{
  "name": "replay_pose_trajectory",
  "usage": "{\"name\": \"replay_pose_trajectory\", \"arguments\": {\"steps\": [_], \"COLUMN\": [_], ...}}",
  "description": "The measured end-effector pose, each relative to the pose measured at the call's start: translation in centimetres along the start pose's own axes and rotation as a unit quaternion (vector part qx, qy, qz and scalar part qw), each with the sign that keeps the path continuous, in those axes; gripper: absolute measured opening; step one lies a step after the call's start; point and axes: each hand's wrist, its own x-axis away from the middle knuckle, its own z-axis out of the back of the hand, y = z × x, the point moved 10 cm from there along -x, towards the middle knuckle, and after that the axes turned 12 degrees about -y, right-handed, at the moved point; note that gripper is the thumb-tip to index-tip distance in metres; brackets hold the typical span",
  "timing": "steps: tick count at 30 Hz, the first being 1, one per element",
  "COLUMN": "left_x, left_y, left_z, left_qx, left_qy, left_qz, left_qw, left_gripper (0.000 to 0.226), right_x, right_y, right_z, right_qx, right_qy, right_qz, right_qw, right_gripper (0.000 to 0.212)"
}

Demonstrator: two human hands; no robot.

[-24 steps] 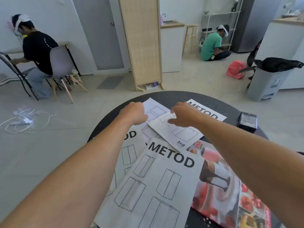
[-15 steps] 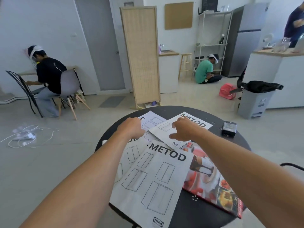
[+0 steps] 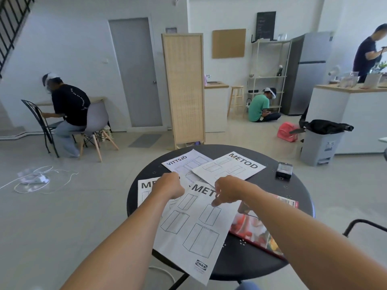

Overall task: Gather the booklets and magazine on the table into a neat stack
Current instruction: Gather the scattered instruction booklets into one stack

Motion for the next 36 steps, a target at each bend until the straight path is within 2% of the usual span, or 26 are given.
{"name": "replay_pose_trajectory", "arguments": {"steps": [2,4,11,21,28,30,33,36], "left_x": [-0.2,-0.6,-1.5,-2.1,-2.1,-2.1,-1.5,-1.5], "left_y": [-0.4,-1.0,-2.4,-2.9,-2.5,-2.5,-3.0,-5.3], "left_z": [-0.7,-1.5,-3.7,-5.2,-5.6,-5.5,-4.0,-2.5], "left_qx": [-0.002,-0.001,0.011,0.094,0.144,0.177,0.233,0.293], "left_qy": [0.004,-0.002,-0.031,-0.045,-0.063,-0.052,-0.003,0.047], "left_qz": [0.01,0.025,0.053,0.075,0.035,0.005,-0.031,-0.022], "left_qw": [1.0,1.0,0.998,0.992,0.987,0.983,0.972,0.955], "left_gripper": [0.005,0.017,0.01,0.014,0.01,0.021,0.012,0.016], "right_x": [-0.1,0.0,-1.2,-1.9,-1.9,-2.0,-2.0,-2.3], "right_y": [-0.4,-0.5,-0.4,0.0,0.0,0.0,0.1,0.2], "right_z": [-0.9,-1.4,-2.7,-2.8,-3.0,-3.0,-2.9,-2.4], "right_qx": [0.003,0.003,0.0,-0.021,-0.025,-0.022,-0.041,-0.077], "right_qy": [-0.013,-0.022,-0.036,-0.022,-0.021,-0.02,-0.011,0.023], "right_qz": [0.004,0.004,0.008,0.023,0.025,0.027,0.026,0.014], "right_qw": [1.0,1.0,0.999,0.999,0.999,0.999,0.999,0.997], "right_gripper": [0.061,0.065,0.064,0.062,0.062,0.063,0.064,0.064]}}
